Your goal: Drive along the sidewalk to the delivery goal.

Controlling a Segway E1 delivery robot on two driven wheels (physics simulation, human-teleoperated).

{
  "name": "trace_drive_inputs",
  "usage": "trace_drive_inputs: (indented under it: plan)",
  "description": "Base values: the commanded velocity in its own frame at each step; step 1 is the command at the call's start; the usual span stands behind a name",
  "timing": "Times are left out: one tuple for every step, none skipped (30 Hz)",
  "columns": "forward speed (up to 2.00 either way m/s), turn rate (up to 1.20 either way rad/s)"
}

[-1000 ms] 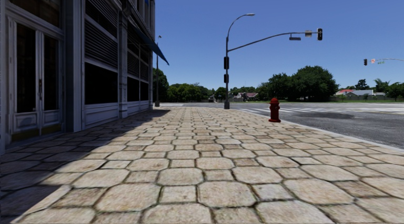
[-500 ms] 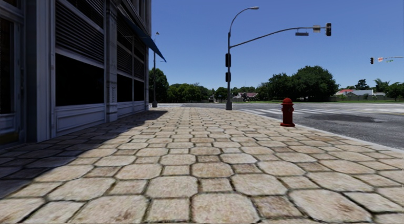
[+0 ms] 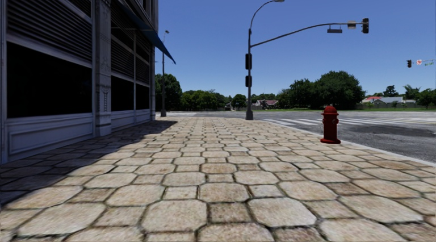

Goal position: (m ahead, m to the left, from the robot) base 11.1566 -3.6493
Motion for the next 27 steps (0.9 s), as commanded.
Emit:
trace_drive_inputs:
  plan:
    - [2.00, 0.00]
    - [2.00, 0.00]
    - [2.00, 0.00]
    - [2.00, 0.00]
    - [2.00, 0.00]
    - [2.00, 0.00]
    - [2.00, 0.00]
    - [2.00, 0.00]
    - [2.00, 0.00]
    - [2.00, 0.00]
    - [2.00, 0.00]
    - [2.00, 0.00]
    - [2.00, 0.00]
    - [2.00, 0.00]
    - [2.00, 0.00]
    - [2.00, 0.00]
    - [2.00, 0.00]
    - [2.00, 0.00]
    - [2.00, 0.00]
    - [2.00, 0.00]
    - [2.00, 0.00]
    - [2.00, 0.00]
    - [2.00, 0.00]
    - [2.00, 0.00]
    - [2.00, 0.00]
    - [2.00, 0.00]
    - [2.00, 0.00]
